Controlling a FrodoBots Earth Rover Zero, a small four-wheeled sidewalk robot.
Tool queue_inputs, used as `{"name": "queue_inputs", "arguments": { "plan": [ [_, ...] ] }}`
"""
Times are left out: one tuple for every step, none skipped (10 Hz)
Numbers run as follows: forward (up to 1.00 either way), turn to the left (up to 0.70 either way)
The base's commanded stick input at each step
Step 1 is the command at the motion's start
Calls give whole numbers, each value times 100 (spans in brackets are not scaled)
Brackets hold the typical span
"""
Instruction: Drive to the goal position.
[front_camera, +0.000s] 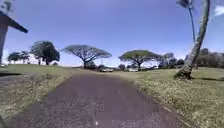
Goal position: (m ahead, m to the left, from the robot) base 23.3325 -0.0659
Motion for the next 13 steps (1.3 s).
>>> {"name": "queue_inputs", "arguments": {
  "plan": [
    [100, 2],
    [100, 9],
    [100, 26],
    [100, 39],
    [100, 40],
    [100, 40],
    [100, 40],
    [100, 40],
    [100, 40],
    [100, 23],
    [100, 0],
    [100, 0],
    [100, 0]
  ]
}}
